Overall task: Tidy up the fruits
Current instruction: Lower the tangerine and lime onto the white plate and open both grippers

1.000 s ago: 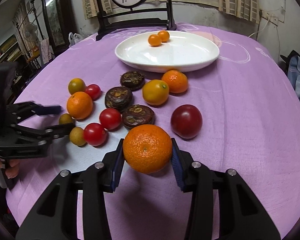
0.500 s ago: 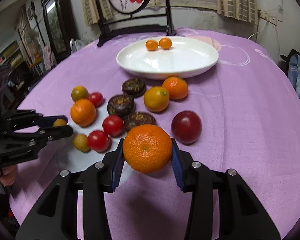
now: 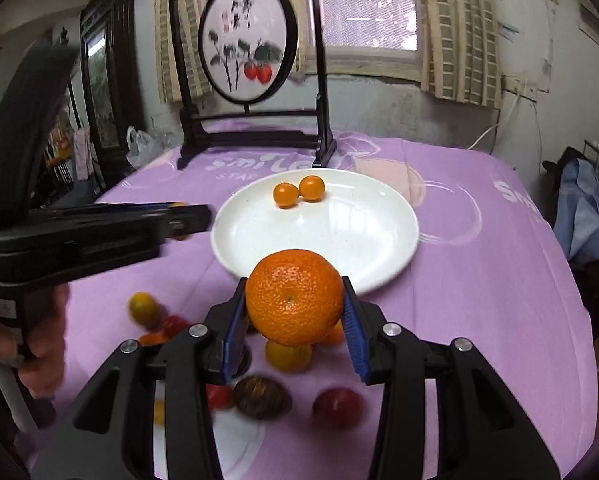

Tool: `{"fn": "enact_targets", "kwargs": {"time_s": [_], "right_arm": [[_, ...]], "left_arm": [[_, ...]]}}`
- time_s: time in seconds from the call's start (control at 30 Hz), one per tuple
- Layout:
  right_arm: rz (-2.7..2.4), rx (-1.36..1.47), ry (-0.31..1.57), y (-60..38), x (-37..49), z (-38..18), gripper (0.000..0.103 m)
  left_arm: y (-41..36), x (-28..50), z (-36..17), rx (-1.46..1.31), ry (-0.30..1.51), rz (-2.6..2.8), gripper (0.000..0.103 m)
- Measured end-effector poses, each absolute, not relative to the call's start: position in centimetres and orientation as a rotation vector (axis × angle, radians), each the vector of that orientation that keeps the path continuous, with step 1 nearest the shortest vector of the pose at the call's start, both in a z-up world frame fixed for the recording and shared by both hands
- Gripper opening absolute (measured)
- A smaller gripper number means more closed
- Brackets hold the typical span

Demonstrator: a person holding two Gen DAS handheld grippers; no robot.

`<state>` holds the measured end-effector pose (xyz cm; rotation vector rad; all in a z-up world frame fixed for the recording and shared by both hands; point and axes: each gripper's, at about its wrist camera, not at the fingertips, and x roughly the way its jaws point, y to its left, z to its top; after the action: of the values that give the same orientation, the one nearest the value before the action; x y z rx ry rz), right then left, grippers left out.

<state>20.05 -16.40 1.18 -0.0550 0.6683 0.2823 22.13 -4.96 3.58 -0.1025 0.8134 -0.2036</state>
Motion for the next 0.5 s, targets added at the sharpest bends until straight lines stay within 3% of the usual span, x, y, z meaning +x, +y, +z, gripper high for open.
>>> {"fn": "enact_targets", "kwargs": {"time_s": [0.33,0.4,0.5], "right_arm": [[0.236,-0.117,0.842,-15.8,27.3,-2.8,0.045],[0.237,-0.09,0.846,-16.0,27.5,-2.8,0.052],[0.232,-0.064,0.806,-16.6,26.9,-2.1,0.06]], "left_arm": [[-5.0,28.7,-2.5,-0.11,0.973,-0.107,0.032],[-4.8,28.6,-2.5,-0.113,0.956,-0.088,0.059],[-4.7,27.9,-1.3,-0.08,0.905,-0.063,0.081]]}}
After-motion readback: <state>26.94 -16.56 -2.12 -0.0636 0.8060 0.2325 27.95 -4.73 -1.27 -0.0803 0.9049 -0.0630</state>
